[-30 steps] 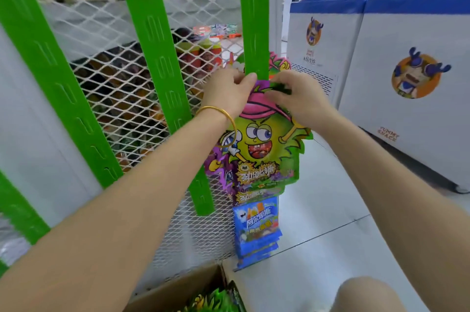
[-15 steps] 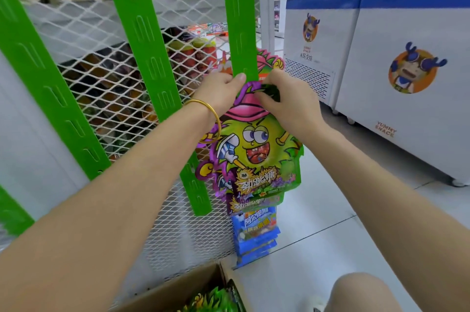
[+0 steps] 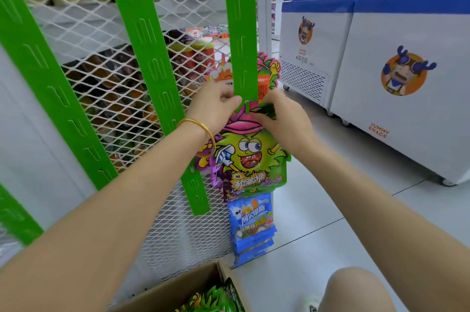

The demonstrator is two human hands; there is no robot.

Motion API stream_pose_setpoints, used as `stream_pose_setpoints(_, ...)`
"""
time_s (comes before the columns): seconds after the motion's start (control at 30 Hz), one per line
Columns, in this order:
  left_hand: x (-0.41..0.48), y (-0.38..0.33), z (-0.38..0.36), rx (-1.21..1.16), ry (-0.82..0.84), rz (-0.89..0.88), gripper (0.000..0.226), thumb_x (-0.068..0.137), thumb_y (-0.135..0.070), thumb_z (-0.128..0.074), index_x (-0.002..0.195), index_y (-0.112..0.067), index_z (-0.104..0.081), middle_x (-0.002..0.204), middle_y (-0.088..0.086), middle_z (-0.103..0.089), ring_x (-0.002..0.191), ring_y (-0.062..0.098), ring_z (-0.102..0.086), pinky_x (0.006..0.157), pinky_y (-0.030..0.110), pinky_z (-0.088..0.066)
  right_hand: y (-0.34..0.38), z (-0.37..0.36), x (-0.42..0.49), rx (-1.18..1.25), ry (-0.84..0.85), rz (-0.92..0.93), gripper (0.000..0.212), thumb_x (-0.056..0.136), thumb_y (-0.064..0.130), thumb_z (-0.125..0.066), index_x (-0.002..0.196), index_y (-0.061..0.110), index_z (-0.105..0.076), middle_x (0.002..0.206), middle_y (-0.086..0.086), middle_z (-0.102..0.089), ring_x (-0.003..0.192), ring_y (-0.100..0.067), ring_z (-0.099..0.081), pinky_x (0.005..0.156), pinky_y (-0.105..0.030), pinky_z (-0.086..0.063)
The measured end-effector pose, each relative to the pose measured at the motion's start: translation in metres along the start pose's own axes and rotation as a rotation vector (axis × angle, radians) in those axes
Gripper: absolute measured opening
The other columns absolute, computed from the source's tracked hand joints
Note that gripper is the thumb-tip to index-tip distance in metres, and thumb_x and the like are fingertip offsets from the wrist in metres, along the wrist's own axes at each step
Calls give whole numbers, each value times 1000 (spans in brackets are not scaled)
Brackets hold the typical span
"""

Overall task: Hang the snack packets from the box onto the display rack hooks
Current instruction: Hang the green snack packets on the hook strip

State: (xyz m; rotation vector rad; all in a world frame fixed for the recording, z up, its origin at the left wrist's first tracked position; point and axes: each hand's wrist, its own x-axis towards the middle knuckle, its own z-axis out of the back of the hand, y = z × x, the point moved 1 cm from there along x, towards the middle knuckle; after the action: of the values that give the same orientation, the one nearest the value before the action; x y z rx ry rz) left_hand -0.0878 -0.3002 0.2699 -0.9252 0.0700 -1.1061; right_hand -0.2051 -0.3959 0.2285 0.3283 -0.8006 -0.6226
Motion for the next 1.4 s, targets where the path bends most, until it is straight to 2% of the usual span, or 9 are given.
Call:
stream_pose_setpoints(0.17, -47, 21, 3, 155, -253, -177, 31, 89, -13, -56, 119, -15, -55, 113, -1, -61, 105, 13, -54, 96, 26, -41, 4, -4, -35, -132, -358, 95, 32, 79, 23, -70, 104, 7, -57, 106, -10, -55, 99, -26, -48, 80, -33, -37)
stream_pose_setpoints(0.23, -76, 42, 7, 176, -315, -220, 29, 87, -13, -56, 115, -15, -57, 111, -2, -62, 104, 17, -54, 94, 28, -40, 12, -20, -65, -95, -316, 169, 26, 78, 18, -70, 98, 8, -56, 99, -7, -54, 91, -25, -49, 74, -35, -39)
stream_pose_setpoints(0.4, -166, 141, -2, 107, -101, -14, 24, 83, 0, -57, 105, -8, -62, 98, 3, -64, 85, 8, -55, 79, 16, -45, 23, -110, -148, 72, 605, 160, 22, 87, 29, -62, 101, 14, -56, 94, 2, -53, 85, -19, -54, 76, -40, -46)
stream_pose_setpoints(0.5, -220, 205, -3, 43, 65, 273, 22, 84, 9, -54, 104, 5, -62, 102, 19, -65, 80, 8, -53, 71, -3, -35, 29, -156, -189, -18, 953, 247, 27, 90, 33, -58, 108, 13, -56, 98, 0, -57, 92, -18, -55, 78, -33, -43)
stream_pose_setpoints(0.6, -261, 266, 4, 174, 260, 489, 26, 85, 1, -58, 111, 2, -61, 111, 19, -64, 96, 24, -60, 82, 7, -38, 35, -190, -213, -94, 1164, 302, 30, 92, 37, -54, 112, 14, -55, 102, -2, -60, 95, -19, -55, 77, -32, -42)
stream_pose_setpoints(0.73, -287, 321, 9, 406, 519, 656, 40, 85, -15, -61, 124, -9, -55, 128, 12, -57, 116, 27, -53, 99, 30, -40, 39, -221, -230, -72, 1208, 243, 30, 92, 37, -54, 112, 14, -55, 103, -3, -63, 95, -21, -58, 81, -36, -47)
stream_pose_setpoints(1.07, -299, 336, 27, 188, 331, 714, 33, 85, -5, -58, 118, -9, -59, 120, 8, -60, 111, 22, -56, 98, 30, -43, 79, -292, -295, -490, 1219, 197, 84, 67, 80, -51, 116, 12, -48, 118, -6, -55, 113, -27, -50, 90, -42, -41)
stream_pose_setpoints(1.33, -308, 333, 38, 191, 275, 778, 35, 85, -7, -59, 119, -2, -57, 122, 17, -59, 114, 28, -55, 98, 33, -42, 74, -291, -287, -168, 1249, -78, 65, 65, 56, -76, 105, 8, -55, 100, -5, -63, 100, -26, -60, 74, -32, -46)
stream_pose_setpoints(1.4, -307, 335, 40, 222, 248, 828, 46, 84, -14, -63, 127, -3, -50, 129, 18, -53, 119, 30, -50, 99, 33, -40, 62, -280, -274, -7, 1263, -196, 63, 67, 45, -79, 109, 4, -59, 107, -6, -65, 103, -25, -60, 85, -32, -48)
